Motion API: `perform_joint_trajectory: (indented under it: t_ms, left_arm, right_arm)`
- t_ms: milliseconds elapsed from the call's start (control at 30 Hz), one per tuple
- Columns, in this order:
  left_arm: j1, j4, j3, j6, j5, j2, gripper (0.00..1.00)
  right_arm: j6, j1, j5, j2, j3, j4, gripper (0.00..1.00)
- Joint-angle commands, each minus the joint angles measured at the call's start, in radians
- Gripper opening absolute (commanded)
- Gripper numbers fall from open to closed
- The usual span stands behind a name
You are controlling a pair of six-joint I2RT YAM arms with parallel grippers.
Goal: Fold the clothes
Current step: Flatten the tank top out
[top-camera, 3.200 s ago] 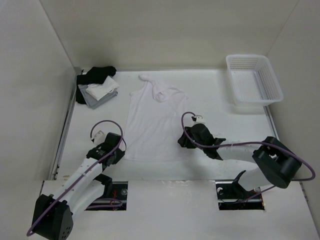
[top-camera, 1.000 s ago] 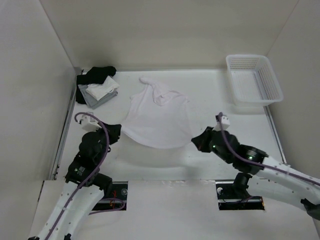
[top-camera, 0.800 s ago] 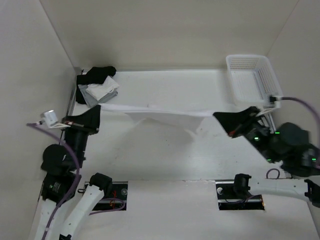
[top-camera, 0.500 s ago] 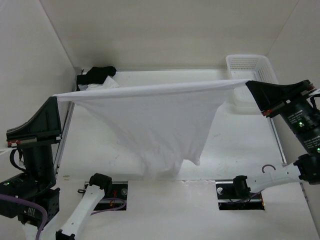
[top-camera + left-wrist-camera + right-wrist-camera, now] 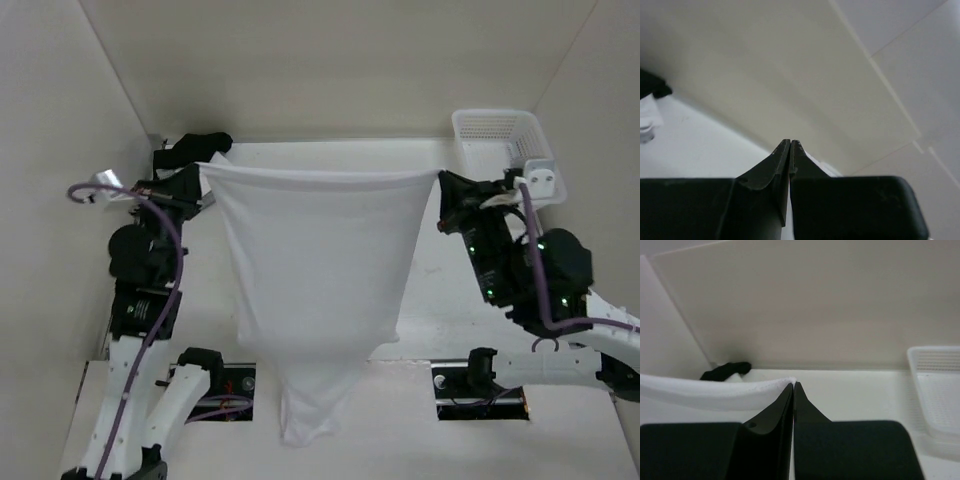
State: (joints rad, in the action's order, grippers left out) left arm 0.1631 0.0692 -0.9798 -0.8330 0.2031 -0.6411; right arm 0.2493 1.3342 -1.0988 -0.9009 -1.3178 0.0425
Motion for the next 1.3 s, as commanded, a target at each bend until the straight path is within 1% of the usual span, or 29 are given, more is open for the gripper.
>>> perform_joint_trajectory:
  t_ms: [0,33,100,167,200,267,367,433,533,633,733,833,933,1000,1133,1200,1267]
  left_arm:
    - [-0.003,-0.112,0.068,-0.018,0.039,-0.099,0.01]
    - [-0.001,-0.141,0.082,-0.012,0.048,-0.138,0.01]
    - [-0.007,-0.193,0.092,-0.014,0.062,-0.236,0.01]
    - [-0.010,-0.245,0.054,-0.009,0.062,-0.354,0.01]
    - [-0.012,-0.271,0.018,-0.008,0.059,-0.421,0.01]
    - [-0.014,-0.296,-0.084,-0.002,0.044,-0.550,0.01]
    - [-0.015,-0.293,-0.264,-0.002,0.016,-0.666,0.01]
    - [-0.014,-0.289,-0.363,0.017,0.018,-0.689,0.01]
    - [-0.024,-0.287,-0.465,0.041,0.013,-0.695,0.01]
    - [-0.044,-0.279,-0.529,0.070,0.009,-0.678,0.01]
    - [-0.052,-0.286,-0.539,0.097,0.009,-0.652,0.01]
    - [-0.040,-0.293,-0.476,0.113,0.018,-0.615,0.01]
    - [-0.015,-0.327,-0.331,0.109,0.036,-0.559,0.01]
    - [0.011,-0.345,-0.188,0.110,0.067,-0.496,0.01]
    - [0.060,-0.374,0.186,0.091,0.134,-0.294,0.01]
    - [0.080,-0.350,0.370,0.078,0.166,-0.160,0.01]
    - [0.100,-0.249,0.511,0.052,0.176,-0.002,0.01]
  right_arm:
    - [-0.311,-0.223,0.298,-0.073,0.038,-0.192,0.01]
    - [-0.408,-0.335,0.445,-0.102,0.055,-0.231,0.00]
    - [-0.517,-0.567,0.685,-0.162,0.098,-0.189,0.00]
    - [-0.576,-0.730,0.845,-0.248,0.086,-0.127,0.00]
    - [-0.591,-0.796,0.908,-0.303,0.044,-0.118,0.00]
    - [-0.604,-0.902,0.987,-0.421,-0.100,-0.141,0.00]
    - [-0.599,-0.977,1.031,-0.556,-0.381,-0.235,0.00]
    - [-0.587,-0.994,1.042,-0.613,-0.545,-0.300,0.00]
    - [-0.559,-1.002,1.036,-0.665,-0.769,-0.401,0.00]
    - [-0.547,-0.998,1.022,-0.681,-0.897,-0.464,0.00]
    - [-0.542,-0.998,1.008,-0.653,-0.907,-0.481,0.00]
    - [-0.538,-0.998,0.995,-0.586,-0.789,-0.468,0.00]
    - [-0.544,-0.993,0.978,-0.474,-0.553,-0.409,0.01]
    - [-0.554,-0.972,0.965,-0.377,-0.338,-0.348,0.01]
    - [-0.620,-0.878,0.921,-0.161,0.129,-0.225,0.01]
    - [-0.677,-0.817,0.903,-0.060,0.338,-0.187,0.01]
    - [-0.731,-0.734,0.886,0.037,0.516,-0.182,0.00]
